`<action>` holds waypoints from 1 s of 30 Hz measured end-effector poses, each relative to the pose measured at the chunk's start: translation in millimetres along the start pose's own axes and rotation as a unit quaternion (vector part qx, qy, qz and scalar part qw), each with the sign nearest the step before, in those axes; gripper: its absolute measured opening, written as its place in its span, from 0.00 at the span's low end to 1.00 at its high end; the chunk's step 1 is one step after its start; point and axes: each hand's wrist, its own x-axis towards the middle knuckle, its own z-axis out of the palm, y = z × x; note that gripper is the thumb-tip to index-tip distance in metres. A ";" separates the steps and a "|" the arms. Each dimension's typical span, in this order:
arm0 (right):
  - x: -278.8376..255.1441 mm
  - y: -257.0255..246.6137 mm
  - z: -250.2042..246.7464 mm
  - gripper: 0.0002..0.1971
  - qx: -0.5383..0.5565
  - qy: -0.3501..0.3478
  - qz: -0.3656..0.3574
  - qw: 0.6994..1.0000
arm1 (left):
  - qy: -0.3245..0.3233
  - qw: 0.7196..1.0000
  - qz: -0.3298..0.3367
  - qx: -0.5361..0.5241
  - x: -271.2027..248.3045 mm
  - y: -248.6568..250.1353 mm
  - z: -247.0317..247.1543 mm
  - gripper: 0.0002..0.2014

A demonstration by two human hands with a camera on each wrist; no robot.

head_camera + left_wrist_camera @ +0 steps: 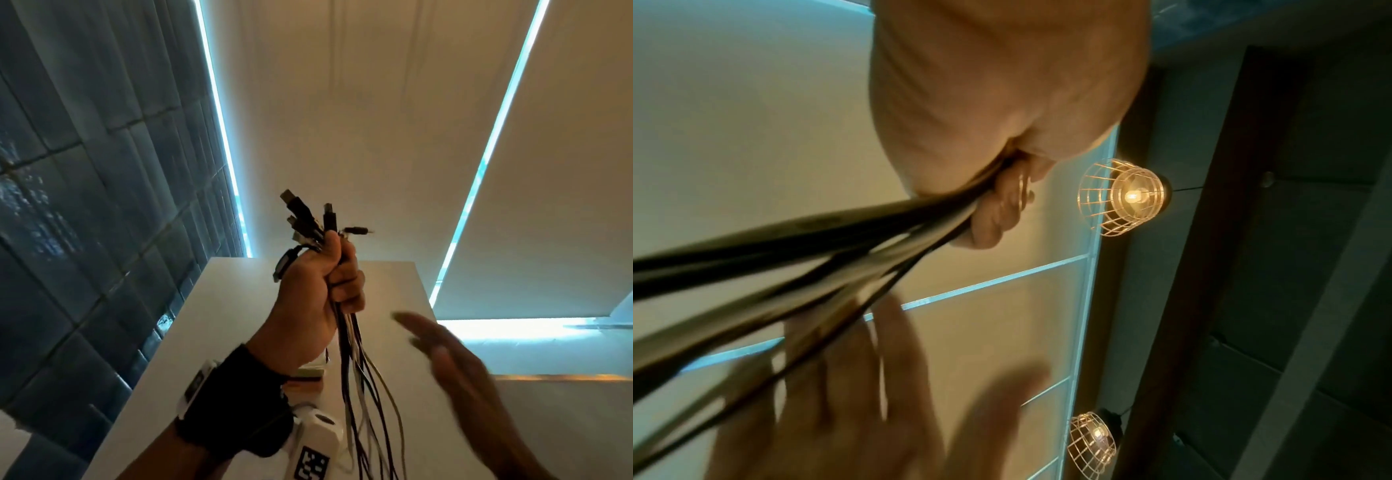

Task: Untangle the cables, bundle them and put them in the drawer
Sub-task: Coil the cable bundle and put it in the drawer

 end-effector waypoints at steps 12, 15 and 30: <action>-10.1 25.4 59.7 0.27 0.142 -0.195 0.267 0.933 | 0.125 0.990 0.003 -0.066 -1.1 22.7 -67.6 0.17; -29.0 15.1 47.1 0.27 0.077 -0.199 0.253 0.944 | 0.125 0.986 -0.005 -0.108 -4.4 22.8 -89.1 0.14; 62.9 -101.9 -22.0 0.17 -0.381 -0.210 -0.287 0.853 | -0.068 0.967 -0.179 0.166 -66.5 -9.1 -74.3 0.18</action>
